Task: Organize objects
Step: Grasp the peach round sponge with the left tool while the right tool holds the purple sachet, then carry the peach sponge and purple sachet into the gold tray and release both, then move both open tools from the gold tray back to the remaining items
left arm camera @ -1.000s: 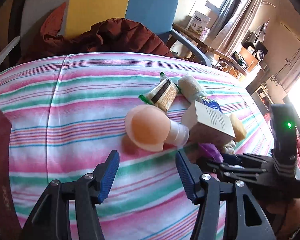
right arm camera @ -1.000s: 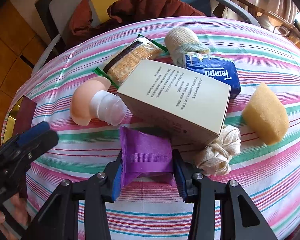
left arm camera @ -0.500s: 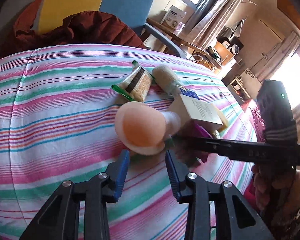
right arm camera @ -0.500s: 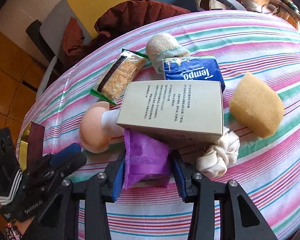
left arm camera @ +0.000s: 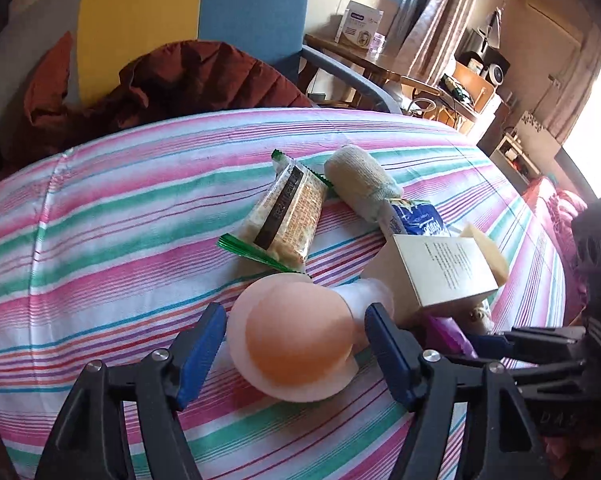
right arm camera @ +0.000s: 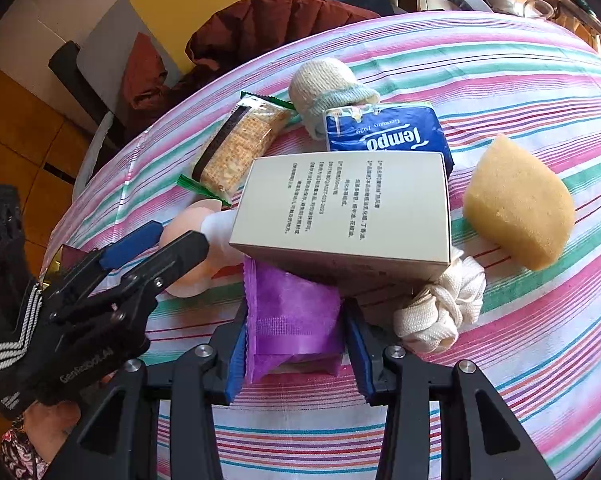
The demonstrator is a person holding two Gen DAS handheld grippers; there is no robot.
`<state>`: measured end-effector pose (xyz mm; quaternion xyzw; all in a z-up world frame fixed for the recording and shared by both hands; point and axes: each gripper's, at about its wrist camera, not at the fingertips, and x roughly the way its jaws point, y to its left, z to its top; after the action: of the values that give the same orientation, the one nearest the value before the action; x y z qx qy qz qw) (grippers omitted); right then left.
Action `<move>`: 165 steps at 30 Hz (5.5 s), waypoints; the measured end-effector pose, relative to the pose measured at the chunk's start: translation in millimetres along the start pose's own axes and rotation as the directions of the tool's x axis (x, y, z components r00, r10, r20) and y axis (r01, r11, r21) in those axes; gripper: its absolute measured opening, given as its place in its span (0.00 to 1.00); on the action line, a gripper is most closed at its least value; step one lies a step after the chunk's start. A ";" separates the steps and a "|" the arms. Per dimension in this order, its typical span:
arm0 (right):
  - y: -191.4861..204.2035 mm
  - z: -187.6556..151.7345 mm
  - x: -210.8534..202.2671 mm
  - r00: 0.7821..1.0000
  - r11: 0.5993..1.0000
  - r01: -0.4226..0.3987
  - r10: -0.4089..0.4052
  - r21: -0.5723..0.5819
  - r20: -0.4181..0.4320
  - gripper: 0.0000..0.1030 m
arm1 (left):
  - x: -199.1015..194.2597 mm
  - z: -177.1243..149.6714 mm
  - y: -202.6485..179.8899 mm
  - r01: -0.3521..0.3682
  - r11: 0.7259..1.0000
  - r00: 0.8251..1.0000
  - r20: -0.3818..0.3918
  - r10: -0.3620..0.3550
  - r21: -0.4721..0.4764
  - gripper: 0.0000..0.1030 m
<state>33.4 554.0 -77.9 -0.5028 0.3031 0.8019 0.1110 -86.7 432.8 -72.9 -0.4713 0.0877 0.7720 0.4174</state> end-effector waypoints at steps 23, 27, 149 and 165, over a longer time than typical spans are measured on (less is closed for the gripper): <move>2.0 0.1 1.6 1.000 1.000 -0.004 0.004 -0.021 -0.004 0.42 | -64.1 -105.0 45.9 0.115 0.969 0.980 0.186 -0.074 -0.219 0.49; 9.8 -0.4 3.7 0.999 0.998 -0.039 0.039 -0.047 -0.010 0.42 | -77.5 -122.0 47.0 0.101 0.969 0.980 0.192 -0.058 -0.225 0.49; 305.7 -165.6 10.5 0.978 0.680 -0.179 0.202 -0.711 -0.053 0.62 | -312.3 -221.5 221.2 -0.235 0.667 0.811 0.236 0.536 -0.707 0.63; 191.5 -119.0 22.0 1.000 0.824 -0.025 0.013 -0.567 -0.025 0.62 | -260.1 -194.4 142.3 -0.207 0.885 0.903 0.267 0.337 -0.417 0.63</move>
<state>18.5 328.5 -62.3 -0.5182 0.0574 0.8516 -0.0544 -9.0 93.4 -6.4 -0.3887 -0.0687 0.8938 0.2130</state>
